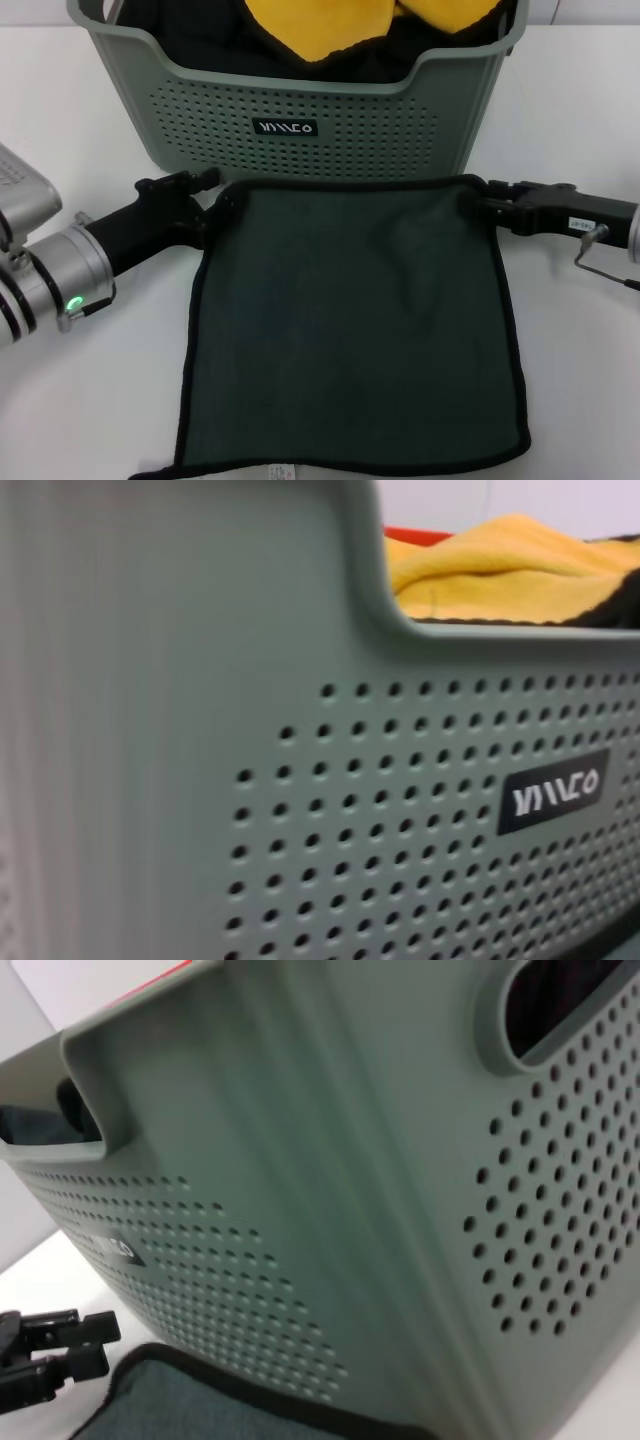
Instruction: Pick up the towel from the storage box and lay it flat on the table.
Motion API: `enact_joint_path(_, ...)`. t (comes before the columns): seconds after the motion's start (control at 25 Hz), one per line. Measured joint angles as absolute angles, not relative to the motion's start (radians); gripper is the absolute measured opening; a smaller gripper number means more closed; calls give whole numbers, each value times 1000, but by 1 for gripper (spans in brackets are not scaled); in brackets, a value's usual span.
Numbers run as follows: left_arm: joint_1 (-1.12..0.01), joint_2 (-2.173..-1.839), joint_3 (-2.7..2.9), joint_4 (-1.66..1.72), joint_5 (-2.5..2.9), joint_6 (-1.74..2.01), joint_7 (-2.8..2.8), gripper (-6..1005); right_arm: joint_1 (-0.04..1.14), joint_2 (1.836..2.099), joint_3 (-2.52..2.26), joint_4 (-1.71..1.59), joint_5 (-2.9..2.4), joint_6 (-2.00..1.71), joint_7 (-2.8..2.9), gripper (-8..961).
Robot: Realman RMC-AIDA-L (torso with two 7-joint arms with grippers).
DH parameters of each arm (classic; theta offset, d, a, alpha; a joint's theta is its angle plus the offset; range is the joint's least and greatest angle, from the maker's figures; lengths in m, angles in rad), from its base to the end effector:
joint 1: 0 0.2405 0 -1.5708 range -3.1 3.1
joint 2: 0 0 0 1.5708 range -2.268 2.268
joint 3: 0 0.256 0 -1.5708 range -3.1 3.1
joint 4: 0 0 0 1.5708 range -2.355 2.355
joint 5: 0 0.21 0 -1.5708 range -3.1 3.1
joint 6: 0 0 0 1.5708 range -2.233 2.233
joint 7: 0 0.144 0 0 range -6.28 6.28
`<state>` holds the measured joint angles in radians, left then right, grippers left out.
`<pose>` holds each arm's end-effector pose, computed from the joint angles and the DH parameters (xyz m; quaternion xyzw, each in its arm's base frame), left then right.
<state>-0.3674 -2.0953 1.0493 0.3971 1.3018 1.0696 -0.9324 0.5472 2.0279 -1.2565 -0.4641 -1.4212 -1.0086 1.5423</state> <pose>-0.3223 0.3181 -0.0416 -0.8650 -0.2664 -0.2457 0.3469 0.2692 0.3686 -0.0448 -0.8737 0.3710 0.2311 0.2136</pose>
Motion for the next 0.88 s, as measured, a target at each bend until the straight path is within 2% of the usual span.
enact_joint_path(0.24,-345,-2095,1049,406,1289,1078,-933,447,440,2028,-1249,-587,-1408,-1040,1545,592)
enact_joint_path(0.44,-307,-2092,1048,418,1233,1126,-899,652,330,2021,-1246,-692,-1301,-1104,1498,698)
enact_joint_path(0.64,-256,-2081,1045,439,1198,1283,-896,867,254,2018,-1158,-708,-1198,-1341,1356,883)
enact_joint_path(0.76,-228,-2062,1038,445,1189,1424,-908,866,242,2013,-1066,-683,-1199,-1513,1308,886)
enact_joint_path(0.88,-218,-2040,1035,446,1197,1572,-942,866,239,1990,-1019,-676,-1219,-1682,1276,888)
